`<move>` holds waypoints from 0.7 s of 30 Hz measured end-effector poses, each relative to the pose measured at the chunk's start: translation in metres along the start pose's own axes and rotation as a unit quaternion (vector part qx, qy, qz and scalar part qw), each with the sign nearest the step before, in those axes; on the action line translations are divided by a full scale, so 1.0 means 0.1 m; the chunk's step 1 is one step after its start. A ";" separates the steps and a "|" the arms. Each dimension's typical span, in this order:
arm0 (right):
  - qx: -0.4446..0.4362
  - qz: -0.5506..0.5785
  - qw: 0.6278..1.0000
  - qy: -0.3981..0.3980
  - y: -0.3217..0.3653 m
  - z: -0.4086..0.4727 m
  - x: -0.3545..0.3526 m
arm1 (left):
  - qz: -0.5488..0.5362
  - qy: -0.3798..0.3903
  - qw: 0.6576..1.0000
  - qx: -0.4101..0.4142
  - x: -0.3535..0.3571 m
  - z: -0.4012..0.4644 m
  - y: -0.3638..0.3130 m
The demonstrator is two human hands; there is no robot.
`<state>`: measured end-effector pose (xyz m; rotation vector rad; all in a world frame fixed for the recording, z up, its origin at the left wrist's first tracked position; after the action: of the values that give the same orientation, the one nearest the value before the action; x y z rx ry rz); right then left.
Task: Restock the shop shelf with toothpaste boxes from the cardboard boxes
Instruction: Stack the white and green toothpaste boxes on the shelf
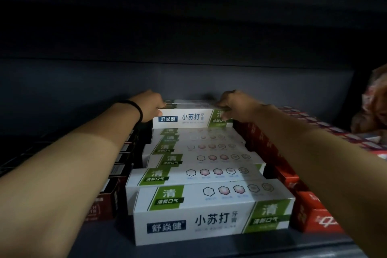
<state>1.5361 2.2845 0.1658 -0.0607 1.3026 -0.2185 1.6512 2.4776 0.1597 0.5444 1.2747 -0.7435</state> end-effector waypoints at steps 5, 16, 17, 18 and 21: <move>0.005 0.003 1.000 -0.008 -0.01 0.02 -0.02 | -0.005 -0.012 1.000 -0.009 -0.02 0.01 -0.01; 0.002 -0.025 1.000 0.001 0.00 0.07 -0.01 | 0.005 -0.028 1.000 -0.004 -0.04 0.01 -0.06; 0.001 -0.029 1.000 0.009 0.01 0.07 -0.01 | 0.011 -0.023 1.000 -0.005 -0.05 0.00 -0.07; 0.001 -0.034 0.999 0.017 0.02 0.06 -0.01 | 0.016 -0.014 1.000 -0.006 -0.05 -0.01 -0.09; -0.005 -0.051 0.998 0.036 0.07 -0.02 -0.03 | 0.032 0.006 0.999 0.006 -0.09 -0.10 -0.20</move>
<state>1.5342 2.2921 0.1674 -0.1284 1.3734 -0.3038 1.6291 2.4734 0.1668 0.5973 1.2590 -0.6950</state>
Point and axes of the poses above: each hand's wrist, its own z-axis towards the middle knuckle, its own x-axis out of the palm, y = z × x, the point moved 7 cm from there along z, towards the middle knuckle, and after that the axes turned 1 degree about -z, right-handed, at the moved point
